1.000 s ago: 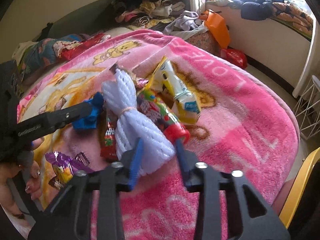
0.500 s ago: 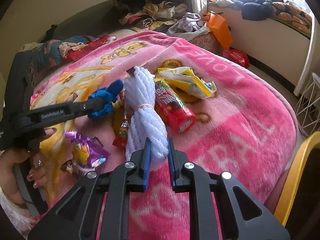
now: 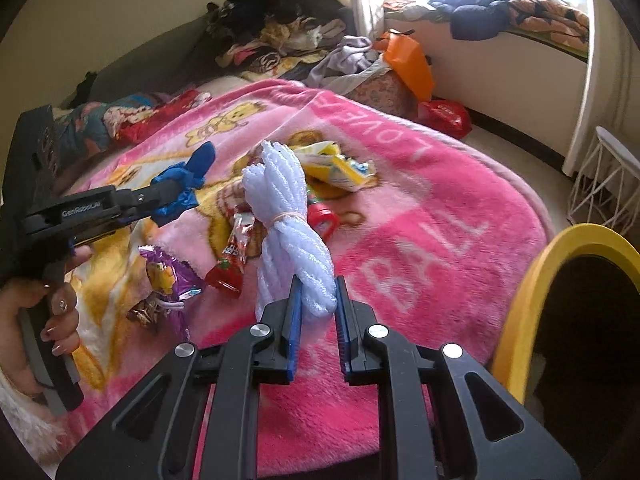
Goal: Collect trash
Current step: 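Carry the mesh net and blue glove over the yellow-rimmed bin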
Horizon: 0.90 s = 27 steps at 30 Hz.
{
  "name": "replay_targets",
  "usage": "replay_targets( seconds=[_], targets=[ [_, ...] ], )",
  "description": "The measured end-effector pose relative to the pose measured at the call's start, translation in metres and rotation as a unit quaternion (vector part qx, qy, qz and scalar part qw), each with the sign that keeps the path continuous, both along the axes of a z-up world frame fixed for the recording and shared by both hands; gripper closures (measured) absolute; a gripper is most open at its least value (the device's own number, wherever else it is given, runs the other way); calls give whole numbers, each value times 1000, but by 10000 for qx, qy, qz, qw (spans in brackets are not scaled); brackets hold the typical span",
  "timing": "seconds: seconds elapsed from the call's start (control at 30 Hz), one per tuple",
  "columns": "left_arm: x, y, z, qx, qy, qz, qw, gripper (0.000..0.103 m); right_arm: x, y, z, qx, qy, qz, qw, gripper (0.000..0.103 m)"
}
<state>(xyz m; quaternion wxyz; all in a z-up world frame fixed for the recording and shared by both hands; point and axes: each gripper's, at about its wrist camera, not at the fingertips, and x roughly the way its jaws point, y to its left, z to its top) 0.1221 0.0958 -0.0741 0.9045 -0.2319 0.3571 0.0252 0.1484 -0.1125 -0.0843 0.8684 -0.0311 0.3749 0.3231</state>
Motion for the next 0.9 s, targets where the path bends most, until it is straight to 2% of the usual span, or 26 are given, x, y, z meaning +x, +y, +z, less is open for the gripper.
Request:
replay_targets(
  seconds=[0.9],
  targets=[
    [-10, -63, 49, 173, -530, -640, 9964, 90, -17, -64, 46, 578, -506, -642, 9950, 88]
  ],
)
